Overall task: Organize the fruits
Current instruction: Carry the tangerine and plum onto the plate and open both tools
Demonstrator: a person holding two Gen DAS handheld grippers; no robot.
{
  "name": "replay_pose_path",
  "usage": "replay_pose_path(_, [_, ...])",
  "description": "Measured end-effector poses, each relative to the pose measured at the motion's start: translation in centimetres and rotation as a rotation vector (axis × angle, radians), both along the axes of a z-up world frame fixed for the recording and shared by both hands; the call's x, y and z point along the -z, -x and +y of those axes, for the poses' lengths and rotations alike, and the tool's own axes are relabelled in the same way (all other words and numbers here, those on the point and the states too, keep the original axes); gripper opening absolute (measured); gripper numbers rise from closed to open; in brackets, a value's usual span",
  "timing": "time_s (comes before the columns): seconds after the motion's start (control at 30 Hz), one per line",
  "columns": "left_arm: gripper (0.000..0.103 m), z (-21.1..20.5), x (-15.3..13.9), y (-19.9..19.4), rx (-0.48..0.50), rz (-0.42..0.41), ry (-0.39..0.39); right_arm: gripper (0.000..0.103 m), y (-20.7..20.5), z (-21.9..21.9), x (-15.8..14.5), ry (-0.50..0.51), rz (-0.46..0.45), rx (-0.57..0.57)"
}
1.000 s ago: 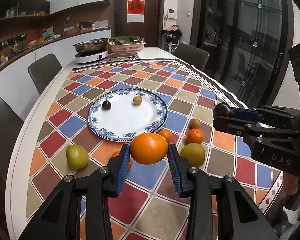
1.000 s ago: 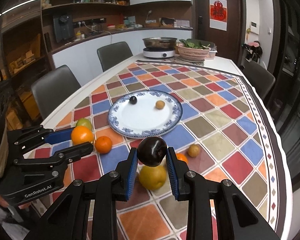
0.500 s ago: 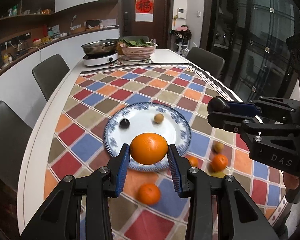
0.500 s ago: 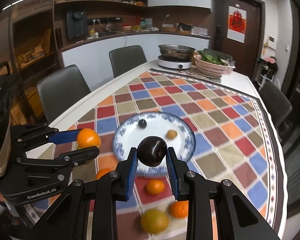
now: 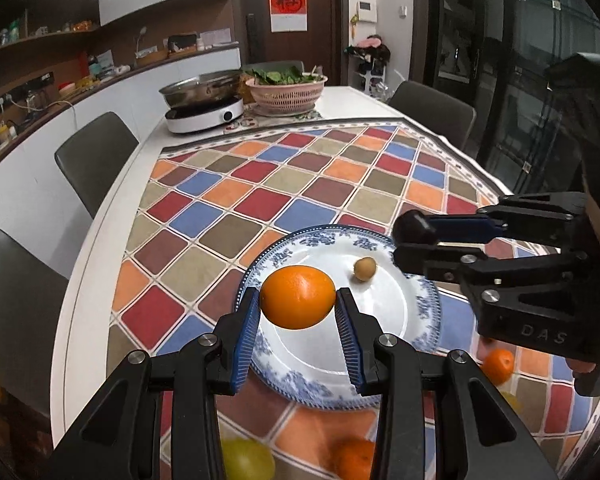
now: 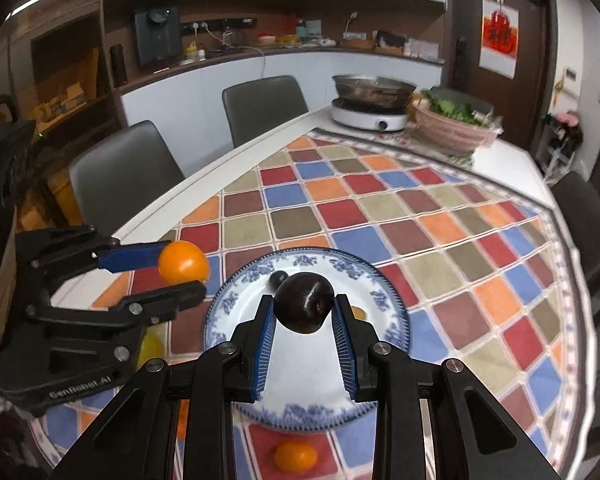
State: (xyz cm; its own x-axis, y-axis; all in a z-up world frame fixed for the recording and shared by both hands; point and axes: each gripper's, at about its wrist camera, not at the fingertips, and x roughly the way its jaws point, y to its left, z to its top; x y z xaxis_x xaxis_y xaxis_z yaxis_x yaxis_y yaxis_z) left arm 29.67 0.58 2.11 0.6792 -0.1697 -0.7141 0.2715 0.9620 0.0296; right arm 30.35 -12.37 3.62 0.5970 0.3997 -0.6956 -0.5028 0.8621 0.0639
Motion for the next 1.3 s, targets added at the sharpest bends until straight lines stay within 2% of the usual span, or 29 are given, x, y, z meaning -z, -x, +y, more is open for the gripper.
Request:
replay_pose_path(0.1, [0.038, 0.1, 1.0, -1.6, 0.003, 0.021, -0.008, 0.030, -2.7, 0.1, 1.5, -0.023, 0.065, 0.008])
replay_pose_path(0.33, [0.038, 0.3, 3.2, -4.4, 0.003, 0.079, 0.003, 0.030, -7.0, 0.6, 4.6, 0.000, 0.152, 0.039])
replay_pose_path(0.63, [0.038, 0.3, 6.1, -6.7, 0.002, 0.166, 0.003, 0.030, -9.8, 1.5, 6.9, 0.009, 0.215, 0.057])
replay_pose_path(0.97, [0.038, 0.6, 6.7, -7.2, 0.008, 0.198, 0.029, 0.031, -10.5, 2.0, 7.8, 0.005, 0.248, 0.057])
replay_pose_path(1.0, [0.039, 0.6, 6.7, -7.2, 0.010, 0.199, 0.023, 0.036, -10.5, 2.0, 7.8, 0.004, 0.249, 0.055])
replay_pose_path(1.07, [0.045, 0.6, 6.5, -7.0, 0.009, 0.195, 0.023, 0.041, -10.3, 1.8, 7.5, 0.002, 0.240, 0.065])
replay_pose_path(1.3, [0.046, 0.8, 4.9, -5.9, -0.022, 0.174, 0.009, 0.042, -8.7, 1.1, 5.8, 0.008, 0.199, 0.090])
